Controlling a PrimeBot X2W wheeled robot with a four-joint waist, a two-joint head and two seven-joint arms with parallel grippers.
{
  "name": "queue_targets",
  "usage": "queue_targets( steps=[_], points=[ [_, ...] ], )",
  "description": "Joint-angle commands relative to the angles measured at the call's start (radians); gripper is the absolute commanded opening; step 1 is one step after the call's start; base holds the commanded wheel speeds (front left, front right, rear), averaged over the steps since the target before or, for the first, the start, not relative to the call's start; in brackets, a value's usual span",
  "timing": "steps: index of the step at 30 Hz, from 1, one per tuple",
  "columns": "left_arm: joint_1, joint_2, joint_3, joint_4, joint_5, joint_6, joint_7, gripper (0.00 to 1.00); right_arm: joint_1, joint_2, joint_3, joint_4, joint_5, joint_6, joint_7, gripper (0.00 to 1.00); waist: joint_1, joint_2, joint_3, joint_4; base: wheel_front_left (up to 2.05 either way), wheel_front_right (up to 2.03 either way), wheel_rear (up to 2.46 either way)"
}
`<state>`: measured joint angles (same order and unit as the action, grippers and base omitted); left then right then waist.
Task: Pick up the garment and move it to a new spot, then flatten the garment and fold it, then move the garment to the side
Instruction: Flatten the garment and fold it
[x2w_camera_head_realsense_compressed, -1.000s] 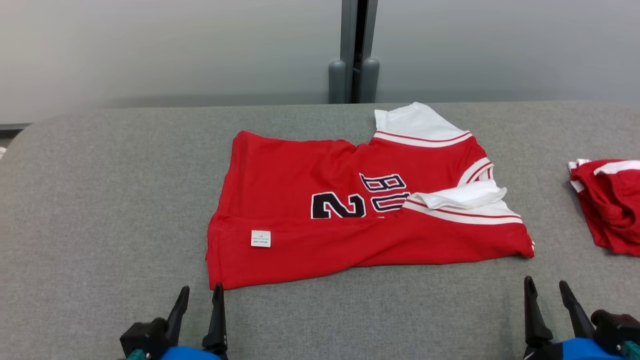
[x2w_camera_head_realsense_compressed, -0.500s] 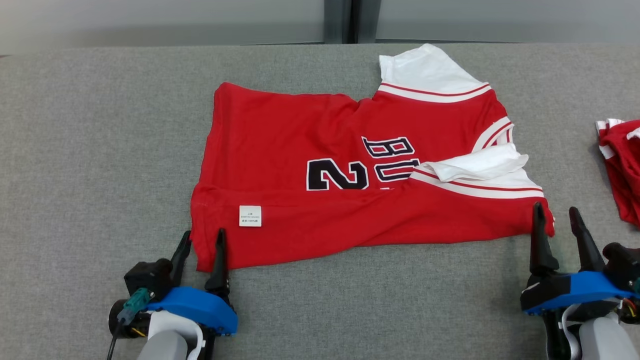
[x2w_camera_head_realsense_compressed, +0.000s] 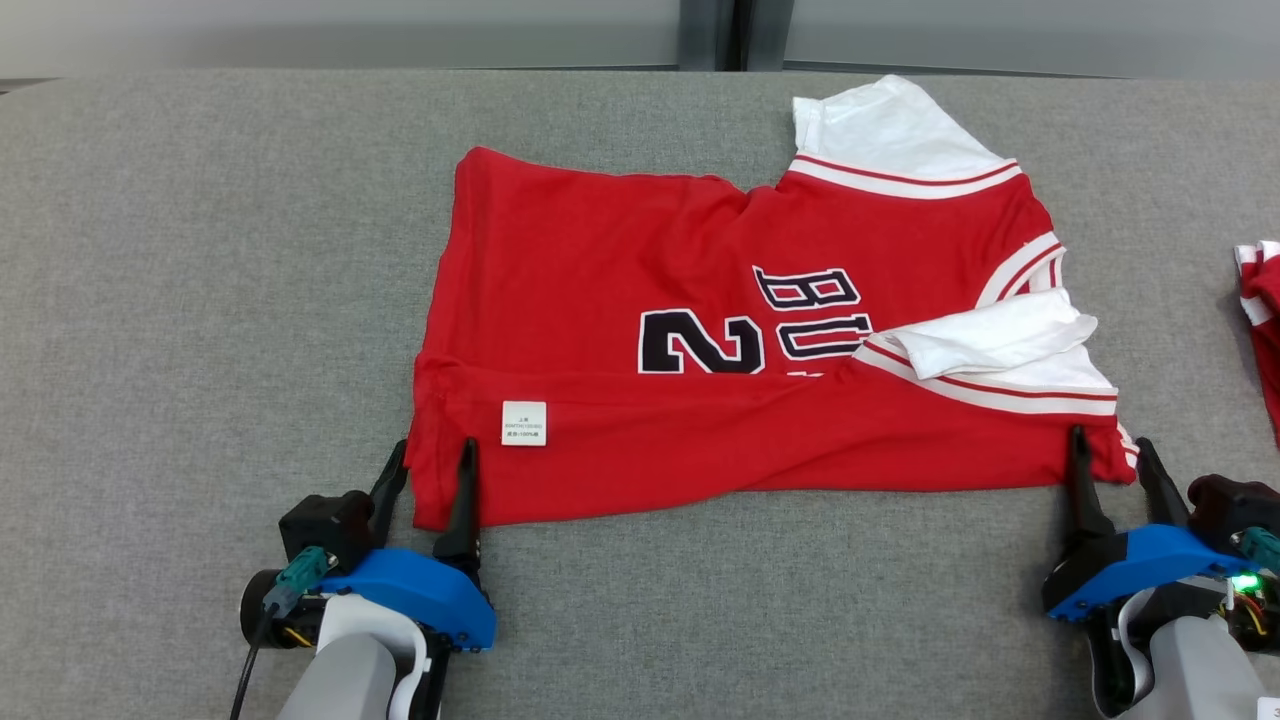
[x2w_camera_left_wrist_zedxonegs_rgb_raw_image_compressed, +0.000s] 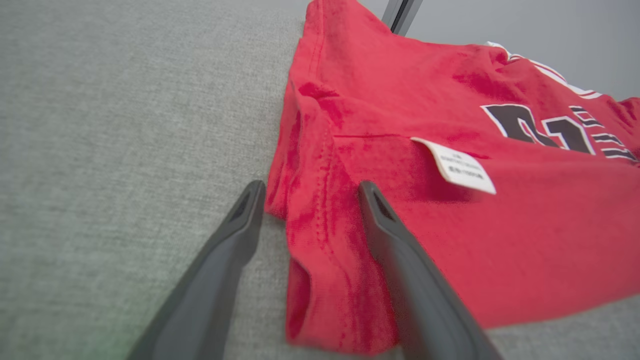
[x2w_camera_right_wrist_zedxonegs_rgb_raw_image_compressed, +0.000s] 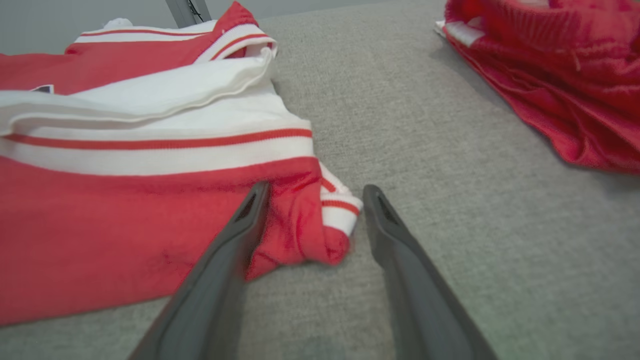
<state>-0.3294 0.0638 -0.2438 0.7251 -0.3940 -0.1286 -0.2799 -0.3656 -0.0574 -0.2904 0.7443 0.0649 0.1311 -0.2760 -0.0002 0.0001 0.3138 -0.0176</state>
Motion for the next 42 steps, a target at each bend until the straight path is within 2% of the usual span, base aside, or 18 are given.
queue_targets(
  steps=[1,5,10,18,25,26,27,28,37,42],
  points=[
    [0.032,-0.012,-0.03,0.052,-0.015,-0.004,0.028,0.0,0.014,0.014,0.012,0.05,0.008,-0.001,0.022,0.0,0.0002,-0.0001,0.0,0.001,0.0,0.0,0.0],
    [0.036,-0.003,-0.054,0.02,-0.049,-0.004,0.026,0.0,0.014,0.013,0.022,0.025,0.045,-0.001,0.02,0.0,0.0002,-0.0001,-0.011,0.002,0.0,0.0,0.0],
    [0.057,0.01,0.01,-0.088,-0.061,-0.003,0.017,0.0,0.042,0.007,0.033,-0.09,0.092,0.0,0.012,0.0,0.0002,-0.0001,-0.055,0.003,0.0,0.0,0.0],
    [0.212,0.005,0.096,-0.135,-0.034,-0.001,0.015,0.0,0.201,0.003,0.003,-0.182,0.169,-0.001,0.012,0.0,0.0002,-0.0001,-0.191,0.007,0.0,0.0,0.0],
    [0.342,-0.005,0.098,-0.143,-0.011,0.0,0.014,0.0,0.348,0.002,0.039,-0.219,0.203,-0.001,0.01,0.0,0.0002,-0.0001,-0.238,0.008,0.0,0.0,0.0],
    [0.348,-0.006,0.1,-0.155,-0.017,0.0,0.014,0.2,0.356,0.003,0.045,-0.218,0.206,-0.001,0.01,0.44,0.0002,-0.0001,-0.235,0.008,0.0,0.0,0.0],
    [0.352,-0.008,0.095,-0.164,-0.02,0.0,0.014,0.69,0.356,0.003,0.046,-0.221,0.21,-0.001,0.01,1.0,0.0002,-0.0001,-0.229,0.008,0.0,0.0,0.0],
    [0.351,-0.009,0.091,-0.17,-0.011,0.0,0.015,1.0,0.352,0.003,0.049,-0.226,0.205,-0.001,0.01,1.0,0.0002,-0.0001,-0.219,0.009,0.0,0.0,0.0],
    [0.174,-0.011,0.13,-0.256,0.027,-0.001,0.015,1.0,0.228,0.005,0.061,-0.302,0.145,0.0,0.011,1.0,0.0002,-0.0001,-0.094,0.016,0.0,0.0,0.0],
    [-0.016,0.046,0.08,-0.154,0.017,-0.001,0.014,1.0,0.114,0.005,0.094,-0.31,0.104,0.0,0.011,1.0,0.0002,-0.0001,-0.015,-0.003,0.0,0.0,0.0]
  ],
)
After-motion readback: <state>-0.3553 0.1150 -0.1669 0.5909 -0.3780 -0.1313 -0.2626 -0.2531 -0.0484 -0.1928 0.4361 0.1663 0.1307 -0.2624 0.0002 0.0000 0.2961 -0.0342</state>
